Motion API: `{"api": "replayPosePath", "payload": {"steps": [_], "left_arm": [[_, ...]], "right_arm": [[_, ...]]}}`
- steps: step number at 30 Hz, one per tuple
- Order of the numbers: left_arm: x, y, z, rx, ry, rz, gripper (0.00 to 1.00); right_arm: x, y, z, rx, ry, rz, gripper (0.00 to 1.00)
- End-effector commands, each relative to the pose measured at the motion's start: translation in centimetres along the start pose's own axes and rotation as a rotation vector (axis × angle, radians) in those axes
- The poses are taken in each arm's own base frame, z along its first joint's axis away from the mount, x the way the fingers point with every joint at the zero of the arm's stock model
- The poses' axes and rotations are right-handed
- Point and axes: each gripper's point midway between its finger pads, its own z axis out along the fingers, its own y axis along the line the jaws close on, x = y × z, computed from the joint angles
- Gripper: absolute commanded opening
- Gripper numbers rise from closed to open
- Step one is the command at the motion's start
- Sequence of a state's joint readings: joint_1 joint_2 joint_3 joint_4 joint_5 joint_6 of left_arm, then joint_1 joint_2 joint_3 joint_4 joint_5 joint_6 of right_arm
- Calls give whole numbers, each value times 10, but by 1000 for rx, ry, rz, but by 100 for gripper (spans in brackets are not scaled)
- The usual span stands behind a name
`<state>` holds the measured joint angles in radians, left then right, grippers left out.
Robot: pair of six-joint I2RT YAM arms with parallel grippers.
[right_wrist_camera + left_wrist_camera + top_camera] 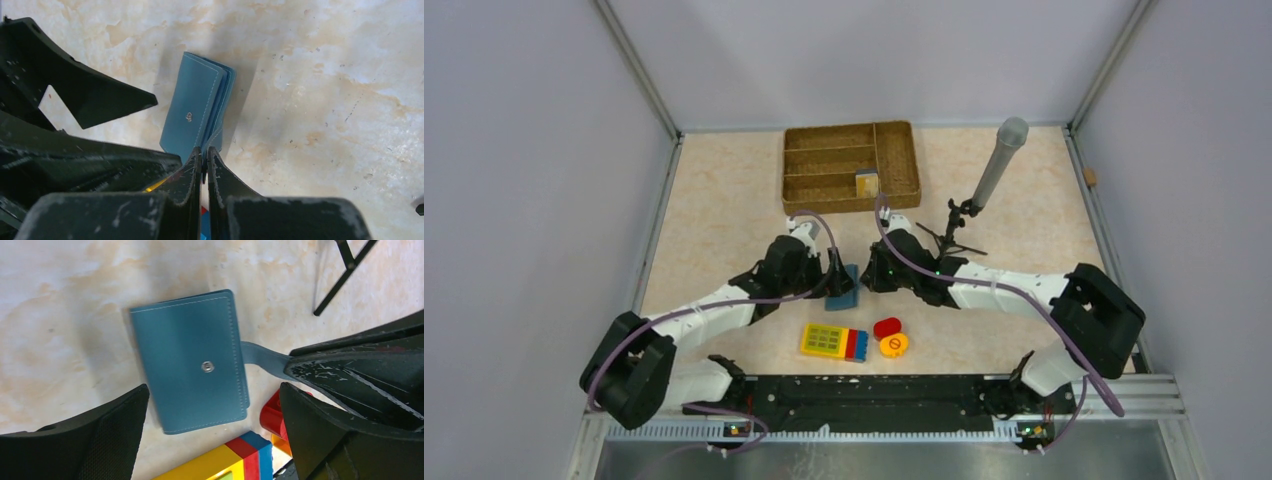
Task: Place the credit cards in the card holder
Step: Open the card holder at the center of the board.
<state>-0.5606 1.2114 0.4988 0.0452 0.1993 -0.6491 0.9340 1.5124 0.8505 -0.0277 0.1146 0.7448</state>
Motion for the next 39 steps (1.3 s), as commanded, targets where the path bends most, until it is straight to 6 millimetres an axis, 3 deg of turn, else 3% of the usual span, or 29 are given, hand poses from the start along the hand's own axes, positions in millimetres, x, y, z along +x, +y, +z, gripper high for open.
{"api": "replayPosePath", "payload": {"steps": [1, 8, 13, 22, 32, 39], "left_arm": [[-7, -18, 8, 2, -19, 66, 99], [1, -7, 16, -118, 11, 126, 98], [-4, 2, 12, -192, -9, 146, 98], [-2, 6, 8, -205, -12, 138, 99], [-10, -12, 5, -115, -48, 163, 99], [-14, 1, 6, -195, -53, 189, 99]], "right_arm": [[-21, 24, -18, -91, -79, 22, 0], [-24, 23, -26, -93, -97, 22, 0], [-24, 17, -27, -69, -101, 20, 0], [-18, 2, -25, -3, -89, 14, 0], [-10, -5, -21, 26, -67, 10, 0], [-10, -5, -21, 27, -65, 9, 0]]}}
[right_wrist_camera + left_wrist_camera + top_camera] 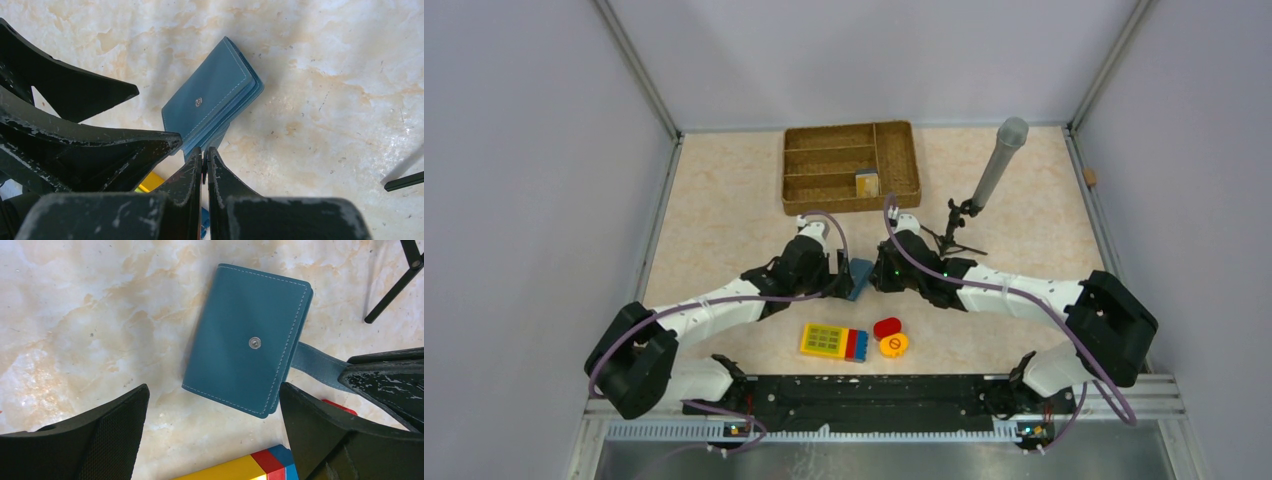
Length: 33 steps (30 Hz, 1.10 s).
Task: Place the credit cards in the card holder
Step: Open the card holder at the center of the board.
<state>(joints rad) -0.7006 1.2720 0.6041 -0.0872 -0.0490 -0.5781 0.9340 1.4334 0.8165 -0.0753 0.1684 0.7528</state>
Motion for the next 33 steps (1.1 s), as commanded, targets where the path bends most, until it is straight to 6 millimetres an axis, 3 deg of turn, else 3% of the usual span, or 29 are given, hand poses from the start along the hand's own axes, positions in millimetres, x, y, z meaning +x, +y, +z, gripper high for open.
{"api": "replayPosePath", "payload": {"steps": [1, 11, 23, 33], "left_arm": [[-17, 3, -3, -33, -54, 38, 99], [-16, -38, -5, 197, -50, 125, 99], [-11, -5, 7, 1, -8, 208, 98], [-30, 5, 1, -78, -93, 185, 97]], "right_arm": [[-6, 6, -4, -13, -29, 2, 0], [-6, 6, -2, -12, -24, 1, 0], [-6, 6, -3, -9, -23, 1, 0], [0, -2, -4, 19, -9, -9, 0]]}}
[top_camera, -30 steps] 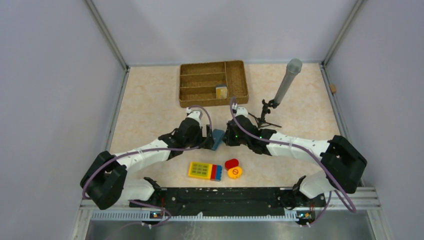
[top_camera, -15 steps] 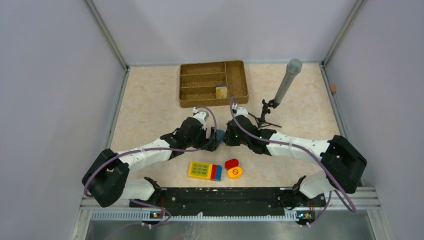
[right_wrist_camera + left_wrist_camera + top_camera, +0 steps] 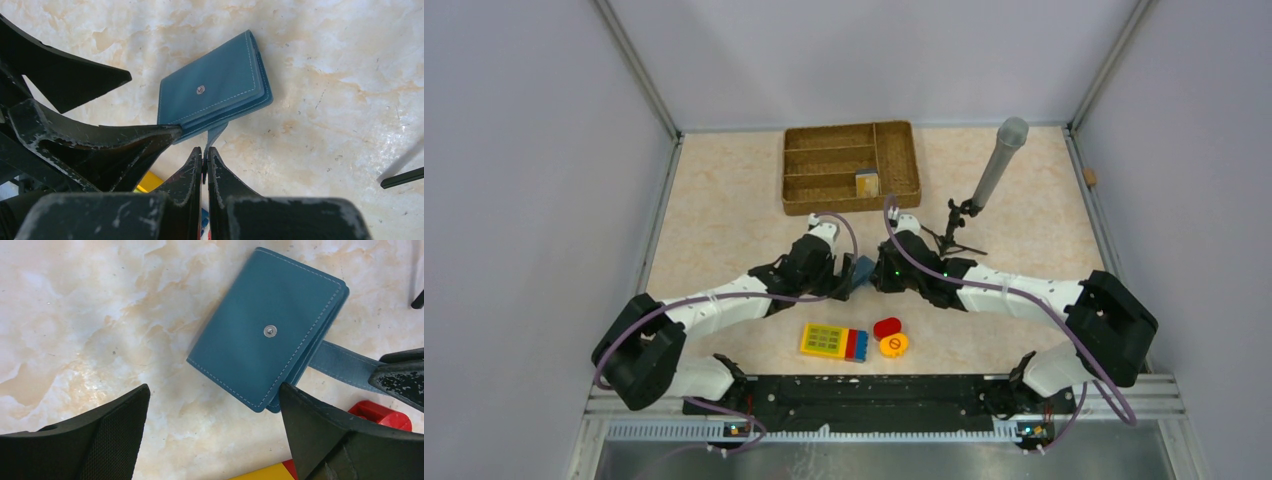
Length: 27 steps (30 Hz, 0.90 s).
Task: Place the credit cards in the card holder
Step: Open the card holder at the center of the board.
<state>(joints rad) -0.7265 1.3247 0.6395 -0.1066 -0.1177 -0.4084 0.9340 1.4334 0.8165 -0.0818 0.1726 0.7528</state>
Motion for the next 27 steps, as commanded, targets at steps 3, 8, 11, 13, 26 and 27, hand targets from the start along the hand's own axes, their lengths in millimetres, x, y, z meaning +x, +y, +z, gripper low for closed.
{"api": "replayPosePath", "payload": {"steps": [3, 8, 11, 13, 26, 27], "left_arm": [[-35, 0, -7, -35, -117, -9, 97], [-42, 2, -3, -55, -135, -6, 96], [-48, 2, -1, -61, -156, -3, 96], [-52, 4, 0, -78, -177, -7, 95], [-78, -17, 30, -5, -224, 120, 68], [-79, -19, 32, 5, -224, 135, 67]], "right_arm": [[4, -6, -4, 25, 0, -9, 0], [13, -12, -5, 33, 22, -9, 0], [18, -14, -5, 31, 34, -6, 0], [21, -16, -6, 34, 43, -6, 0], [37, -32, -13, 71, 79, 10, 0], [38, -34, -14, 77, 80, 11, 0]]}}
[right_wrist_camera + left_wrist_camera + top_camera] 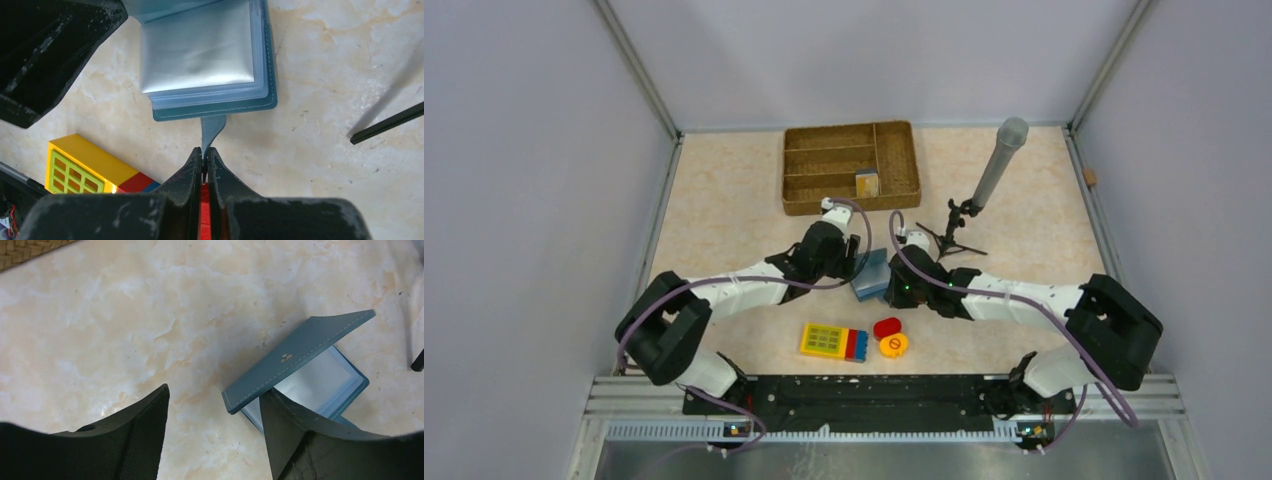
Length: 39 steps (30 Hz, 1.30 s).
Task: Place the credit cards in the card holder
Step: Open the card holder at the center of the board.
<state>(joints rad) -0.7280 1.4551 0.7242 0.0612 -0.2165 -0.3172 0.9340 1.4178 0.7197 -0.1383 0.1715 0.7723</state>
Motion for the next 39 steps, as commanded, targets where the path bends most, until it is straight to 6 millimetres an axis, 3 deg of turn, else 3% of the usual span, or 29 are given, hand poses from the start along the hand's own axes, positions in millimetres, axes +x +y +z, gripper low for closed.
{"api": "replayPosePath", "payload": {"steps": [1, 9, 16, 21, 25, 29, 34, 37, 39], "left_arm": [[-30, -17, 11, 70, -79, 72, 66], [-31, -27, 28, 128, -88, 142, 60], [-30, -54, 26, 302, -114, 182, 52], [-27, -68, 27, 386, -115, 186, 43], [-23, -72, 32, 408, -96, 185, 29], [-18, -65, 35, 370, -77, 166, 0], [4, -32, 26, 186, -1, -9, 0], [26, -20, 12, 113, 38, -215, 0], [42, -18, 3, 101, 61, -348, 0]], "right_arm": [[-2, 2, -11, -13, -19, 16, 0], [5, -11, -14, 24, -10, 25, 0], [6, -23, -15, 10, 3, 65, 0], [5, -30, -13, -10, 22, 79, 0], [3, -37, -13, 7, 24, 75, 0], [-3, -48, -12, 53, 4, 75, 0], [-11, -74, -11, 181, -29, 72, 0], [-14, -79, -9, 218, -29, 62, 0], [-16, -76, -7, 213, -24, 59, 5]]}}
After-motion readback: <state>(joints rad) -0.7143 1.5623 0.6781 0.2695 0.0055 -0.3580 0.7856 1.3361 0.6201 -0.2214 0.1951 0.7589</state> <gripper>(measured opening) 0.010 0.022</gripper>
